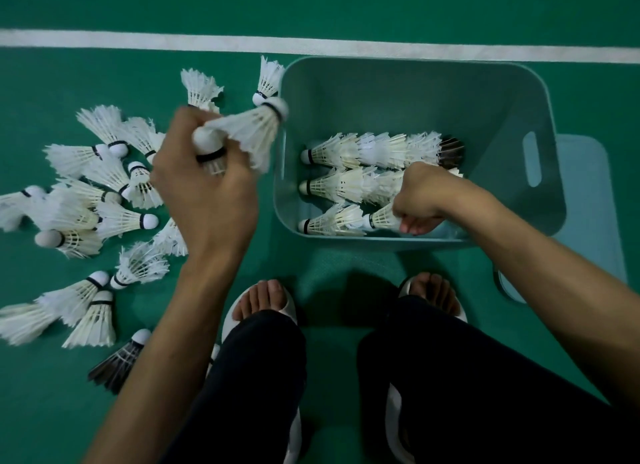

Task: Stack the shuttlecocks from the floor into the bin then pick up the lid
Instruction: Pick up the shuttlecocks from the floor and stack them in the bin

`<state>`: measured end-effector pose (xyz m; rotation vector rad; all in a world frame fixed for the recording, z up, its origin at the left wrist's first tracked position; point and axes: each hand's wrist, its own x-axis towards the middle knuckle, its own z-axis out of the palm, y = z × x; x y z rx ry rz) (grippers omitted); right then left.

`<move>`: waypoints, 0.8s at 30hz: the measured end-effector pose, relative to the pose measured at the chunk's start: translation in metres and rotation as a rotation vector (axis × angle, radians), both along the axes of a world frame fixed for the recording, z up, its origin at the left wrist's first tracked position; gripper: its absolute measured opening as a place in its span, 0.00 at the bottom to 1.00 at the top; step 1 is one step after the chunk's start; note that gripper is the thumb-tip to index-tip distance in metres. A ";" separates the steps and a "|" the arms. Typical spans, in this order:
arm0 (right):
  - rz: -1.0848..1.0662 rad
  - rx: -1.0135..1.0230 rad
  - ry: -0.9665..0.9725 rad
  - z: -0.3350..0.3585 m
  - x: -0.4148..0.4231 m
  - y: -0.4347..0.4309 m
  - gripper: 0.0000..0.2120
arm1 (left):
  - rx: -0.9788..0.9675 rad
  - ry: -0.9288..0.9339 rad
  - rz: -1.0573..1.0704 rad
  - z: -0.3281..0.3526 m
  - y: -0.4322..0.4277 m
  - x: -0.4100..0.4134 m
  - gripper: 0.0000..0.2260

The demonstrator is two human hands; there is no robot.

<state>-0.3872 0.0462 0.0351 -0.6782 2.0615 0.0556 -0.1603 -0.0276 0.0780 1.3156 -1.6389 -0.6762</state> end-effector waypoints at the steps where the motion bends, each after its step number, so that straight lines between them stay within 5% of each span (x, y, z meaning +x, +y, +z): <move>1: -0.002 0.022 -0.023 -0.002 0.001 -0.002 0.09 | 0.009 -0.013 -0.093 0.009 0.003 -0.005 0.05; 6: 0.041 0.054 -0.163 -0.011 -0.002 -0.010 0.10 | 0.075 -0.169 -0.374 0.013 0.014 -0.042 0.04; 12: 0.071 0.082 -0.344 -0.008 -0.004 -0.015 0.08 | 0.159 -0.195 -0.350 -0.002 0.017 -0.076 0.04; 17: -0.012 -0.140 -0.251 0.039 -0.036 0.002 0.09 | 0.327 -0.234 -0.289 -0.012 0.007 -0.085 0.05; 24: 0.226 -0.672 -0.045 0.090 -0.049 0.038 0.19 | 0.586 -0.369 -0.450 -0.010 0.000 -0.115 0.05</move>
